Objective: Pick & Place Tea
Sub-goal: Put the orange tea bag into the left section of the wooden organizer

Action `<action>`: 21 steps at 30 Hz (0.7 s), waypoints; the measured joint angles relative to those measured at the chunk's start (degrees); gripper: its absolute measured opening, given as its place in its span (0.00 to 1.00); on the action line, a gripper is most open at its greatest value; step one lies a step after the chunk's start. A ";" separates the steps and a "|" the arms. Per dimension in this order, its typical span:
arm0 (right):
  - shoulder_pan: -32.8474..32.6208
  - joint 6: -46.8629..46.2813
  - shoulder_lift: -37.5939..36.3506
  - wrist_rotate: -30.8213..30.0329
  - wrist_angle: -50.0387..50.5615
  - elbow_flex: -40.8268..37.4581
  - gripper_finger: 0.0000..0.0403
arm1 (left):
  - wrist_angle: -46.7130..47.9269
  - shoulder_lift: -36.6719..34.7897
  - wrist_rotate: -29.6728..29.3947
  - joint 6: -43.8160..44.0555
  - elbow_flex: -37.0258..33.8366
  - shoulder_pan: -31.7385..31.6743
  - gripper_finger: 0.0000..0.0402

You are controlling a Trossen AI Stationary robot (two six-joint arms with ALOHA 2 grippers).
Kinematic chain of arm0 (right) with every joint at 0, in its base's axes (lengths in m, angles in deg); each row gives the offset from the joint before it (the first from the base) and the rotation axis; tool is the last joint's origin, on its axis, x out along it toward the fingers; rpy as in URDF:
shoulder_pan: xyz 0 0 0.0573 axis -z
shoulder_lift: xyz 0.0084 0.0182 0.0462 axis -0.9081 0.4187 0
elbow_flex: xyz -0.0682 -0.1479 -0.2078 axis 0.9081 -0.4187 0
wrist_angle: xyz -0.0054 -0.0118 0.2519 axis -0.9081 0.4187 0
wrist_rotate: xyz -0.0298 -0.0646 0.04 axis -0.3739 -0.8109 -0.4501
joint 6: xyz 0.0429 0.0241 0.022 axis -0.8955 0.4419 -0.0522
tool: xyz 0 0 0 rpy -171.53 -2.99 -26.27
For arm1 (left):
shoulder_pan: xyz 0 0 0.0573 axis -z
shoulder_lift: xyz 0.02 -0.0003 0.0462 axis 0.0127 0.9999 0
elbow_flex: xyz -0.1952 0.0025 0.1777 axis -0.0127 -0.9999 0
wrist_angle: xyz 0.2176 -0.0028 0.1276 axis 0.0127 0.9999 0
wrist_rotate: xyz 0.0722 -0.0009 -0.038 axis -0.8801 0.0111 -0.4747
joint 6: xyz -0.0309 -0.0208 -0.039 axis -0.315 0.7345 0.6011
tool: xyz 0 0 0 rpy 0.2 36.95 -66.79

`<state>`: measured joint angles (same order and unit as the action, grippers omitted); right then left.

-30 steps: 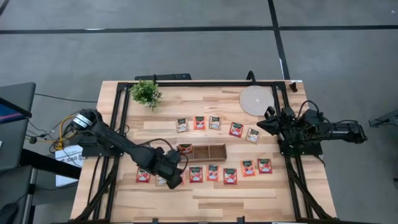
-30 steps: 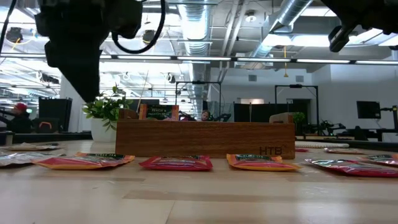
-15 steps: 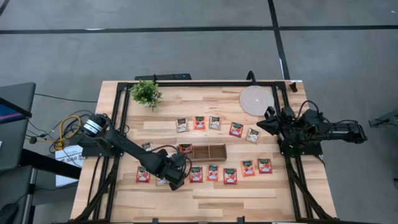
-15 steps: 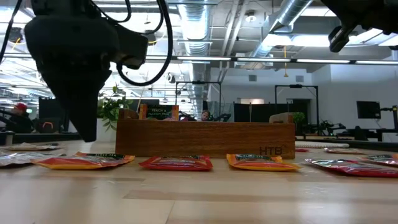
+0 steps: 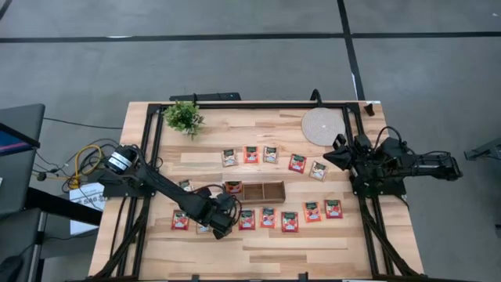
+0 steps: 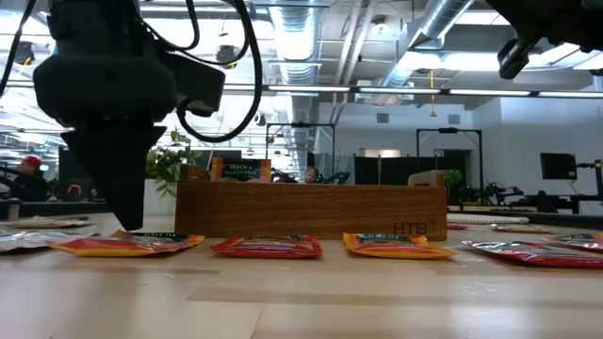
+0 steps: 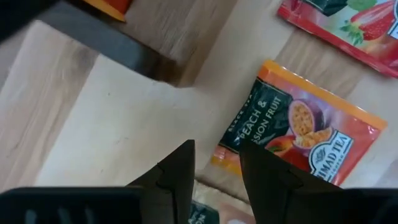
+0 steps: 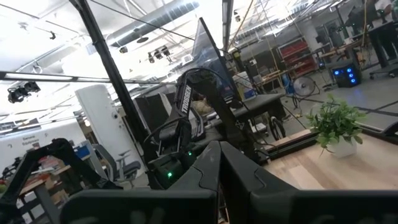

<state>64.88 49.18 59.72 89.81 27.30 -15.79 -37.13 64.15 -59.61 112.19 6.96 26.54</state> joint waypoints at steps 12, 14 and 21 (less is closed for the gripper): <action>0.02 0.00 0.00 0.02 0.43 0.00 0.00 | -4.22 0.11 1.14 1.20 -2.69 -0.26 0.30; 0.00 0.00 0.00 0.02 0.43 0.00 0.00 | -4.22 0.11 1.52 1.22 -2.69 -0.26 0.30; 0.00 0.00 0.00 0.04 0.43 0.00 0.00 | -4.43 0.11 2.18 1.40 -2.71 -0.28 0.20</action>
<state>64.88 49.18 59.72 89.85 27.73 -15.79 -41.56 64.26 -57.43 113.59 4.25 26.26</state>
